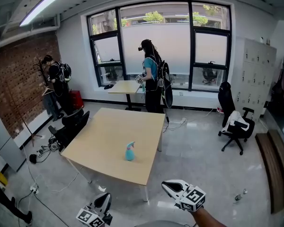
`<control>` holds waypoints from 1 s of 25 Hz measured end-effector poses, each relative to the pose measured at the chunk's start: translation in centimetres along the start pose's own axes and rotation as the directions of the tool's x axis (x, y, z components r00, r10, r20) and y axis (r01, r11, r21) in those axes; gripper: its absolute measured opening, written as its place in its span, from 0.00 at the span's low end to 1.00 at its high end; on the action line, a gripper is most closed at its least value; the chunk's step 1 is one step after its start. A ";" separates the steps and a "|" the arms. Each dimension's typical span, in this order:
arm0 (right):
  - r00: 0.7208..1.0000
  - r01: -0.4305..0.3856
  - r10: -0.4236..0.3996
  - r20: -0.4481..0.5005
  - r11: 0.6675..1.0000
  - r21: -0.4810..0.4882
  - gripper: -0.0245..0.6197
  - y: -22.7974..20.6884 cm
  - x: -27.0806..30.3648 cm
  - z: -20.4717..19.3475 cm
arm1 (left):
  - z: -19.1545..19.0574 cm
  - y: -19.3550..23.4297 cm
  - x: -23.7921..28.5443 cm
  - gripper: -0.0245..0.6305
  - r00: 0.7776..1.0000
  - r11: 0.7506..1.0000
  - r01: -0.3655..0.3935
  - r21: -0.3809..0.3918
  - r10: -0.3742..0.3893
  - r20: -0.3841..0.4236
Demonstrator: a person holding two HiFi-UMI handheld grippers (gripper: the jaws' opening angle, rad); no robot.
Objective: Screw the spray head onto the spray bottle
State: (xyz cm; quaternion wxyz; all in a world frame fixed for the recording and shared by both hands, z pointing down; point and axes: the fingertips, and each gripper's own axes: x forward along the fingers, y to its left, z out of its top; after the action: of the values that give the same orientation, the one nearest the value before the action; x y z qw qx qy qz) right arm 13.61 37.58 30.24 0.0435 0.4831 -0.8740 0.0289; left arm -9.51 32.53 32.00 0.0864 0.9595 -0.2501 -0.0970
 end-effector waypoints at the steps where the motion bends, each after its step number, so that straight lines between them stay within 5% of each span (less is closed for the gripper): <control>1: 1.000 0.001 -0.001 0.000 1.000 0.000 0.05 0.3 0.3 -0.1 | -0.1 0.3 -0.2 0.05 1.000 1.000 0.003 -0.004 -0.003 -0.001; 15: 1.000 0.015 -0.015 -0.004 0.999 -0.036 0.05 1.9 6.9 0.2 | 0.4 7.3 0.2 0.05 0.999 0.999 0.023 -0.034 -0.022 0.040; 25: 0.998 -0.037 0.038 -0.043 0.999 0.020 0.05 -6.1 13.2 -1.7 | -2.2 12.7 9.4 0.05 1.000 0.997 -0.010 -0.079 0.011 0.011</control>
State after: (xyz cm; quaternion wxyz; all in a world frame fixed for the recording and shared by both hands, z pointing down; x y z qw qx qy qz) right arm 11.84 23.42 33.35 0.0574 0.4662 -0.8815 0.0488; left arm -6.84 17.25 35.50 0.1231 0.9534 -0.2518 -0.1119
